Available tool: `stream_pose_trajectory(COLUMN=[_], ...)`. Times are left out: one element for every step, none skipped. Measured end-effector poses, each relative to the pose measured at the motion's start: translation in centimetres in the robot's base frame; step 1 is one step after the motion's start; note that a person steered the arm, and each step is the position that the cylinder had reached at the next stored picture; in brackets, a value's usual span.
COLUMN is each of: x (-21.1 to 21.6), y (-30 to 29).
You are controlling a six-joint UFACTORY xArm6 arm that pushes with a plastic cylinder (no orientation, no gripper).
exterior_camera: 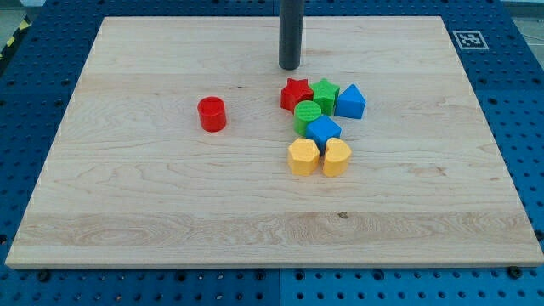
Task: Move the red star to the left of the yellow hexagon
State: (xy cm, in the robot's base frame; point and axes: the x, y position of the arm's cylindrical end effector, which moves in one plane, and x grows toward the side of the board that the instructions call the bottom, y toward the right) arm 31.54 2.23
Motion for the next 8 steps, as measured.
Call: stream_pose_trajectory(x=[0.7, 2.2, 2.3, 3.0, 2.5, 3.3, 3.7, 4.6], y=[1.3, 1.5, 1.5, 1.5, 2.7, 3.4, 3.4, 3.4])
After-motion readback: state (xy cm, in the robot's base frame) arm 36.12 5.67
